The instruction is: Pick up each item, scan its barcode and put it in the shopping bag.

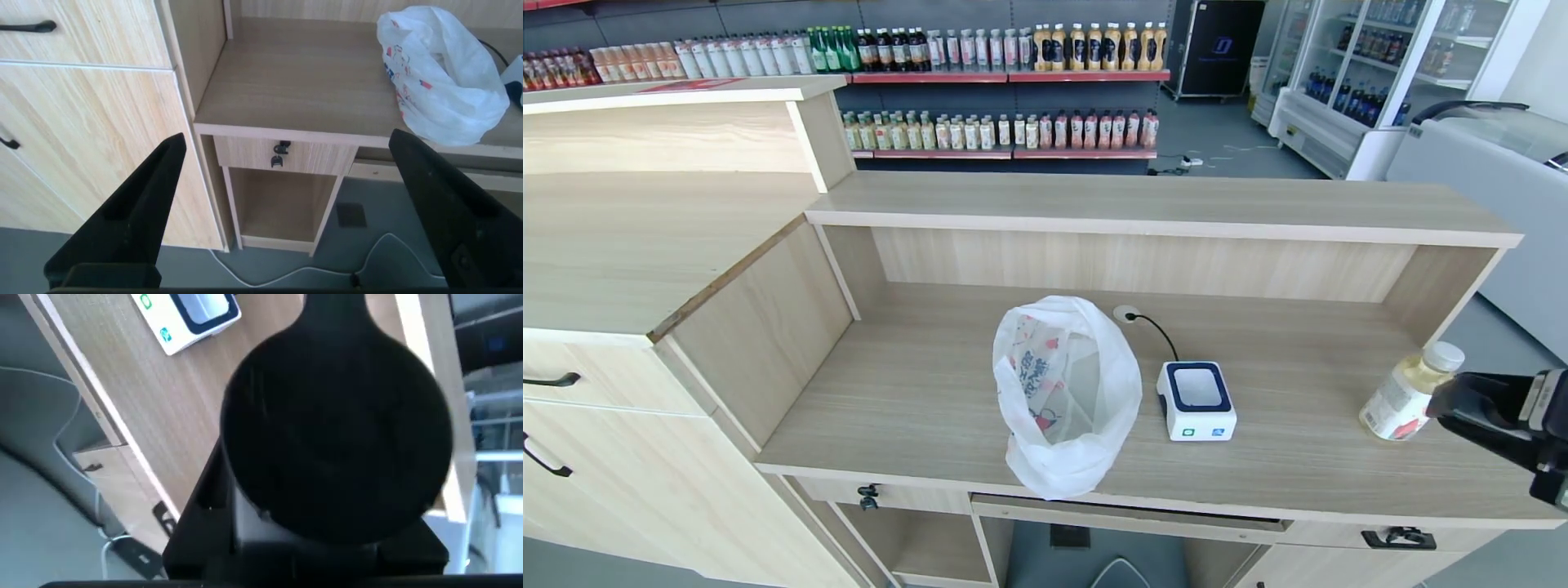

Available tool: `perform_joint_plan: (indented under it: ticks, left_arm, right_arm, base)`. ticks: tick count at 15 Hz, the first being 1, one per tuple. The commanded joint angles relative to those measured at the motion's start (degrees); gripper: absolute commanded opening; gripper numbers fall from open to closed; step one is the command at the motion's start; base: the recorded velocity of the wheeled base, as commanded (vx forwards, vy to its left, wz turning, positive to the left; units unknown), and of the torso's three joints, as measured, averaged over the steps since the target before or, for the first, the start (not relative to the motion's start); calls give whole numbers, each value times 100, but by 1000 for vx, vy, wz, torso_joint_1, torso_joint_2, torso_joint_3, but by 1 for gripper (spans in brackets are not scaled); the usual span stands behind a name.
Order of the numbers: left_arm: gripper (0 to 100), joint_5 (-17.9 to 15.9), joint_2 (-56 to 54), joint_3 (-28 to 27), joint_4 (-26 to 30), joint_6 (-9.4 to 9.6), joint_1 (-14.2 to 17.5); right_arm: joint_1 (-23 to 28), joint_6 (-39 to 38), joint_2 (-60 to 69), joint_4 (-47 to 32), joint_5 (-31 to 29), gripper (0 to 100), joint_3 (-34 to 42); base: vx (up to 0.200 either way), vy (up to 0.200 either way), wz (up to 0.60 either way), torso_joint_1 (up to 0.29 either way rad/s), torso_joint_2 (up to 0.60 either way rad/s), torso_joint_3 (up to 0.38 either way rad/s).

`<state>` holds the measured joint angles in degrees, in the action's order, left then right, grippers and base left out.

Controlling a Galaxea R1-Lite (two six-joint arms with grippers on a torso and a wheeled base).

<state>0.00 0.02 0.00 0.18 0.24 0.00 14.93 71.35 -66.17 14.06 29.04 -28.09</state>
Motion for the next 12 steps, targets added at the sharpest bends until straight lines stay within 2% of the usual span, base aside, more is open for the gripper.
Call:
perform_joint_plan:
  ticks: [1,3,6,7,8,9,11,12]
  left_arm:
    - [100,0,-2,0,-1,2,0]
    - [100,0,-2,0,-1,2,0]
    - [100,0,-2,0,-1,2,0]
    - [100,0,-2,0,-1,2,0]
    - [100,0,-2,0,-1,2,0]
    - [100,0,-2,0,-1,2,0]
    - [100,0,-2,0,-1,2,0]
    - [100,0,-2,0,-1,2,0]
  right_arm:
    - [317,-666,816,-544,-21,0,75]
    - [177,-1255,887,-448,-56,0,102]
    - [-78,-3250,430,423,-953,0,-144]
    - [-131,-3663,298,405,-1023,0,-259]
    - [-157,-4903,-124,282,-1014,0,-461]
    - [-122,-5456,-405,220,-997,0,-628]
    - [-113,-7232,-1047,282,-988,0,-760]
    - [-113,-7434,-1152,256,-1014,0,-768]
  base:
    - [0,0,600,2,2,7]
    - [0,0,600,0,-2,14]
    - [0,0,600,4,5,4]
    - [0,0,0,0,0,0]
    - [0,0,0,0,0,0]
    - [0,0,0,0,0,0]
    - [0,0,0,0,0,0]
    - [0,0,0,0,0,0]
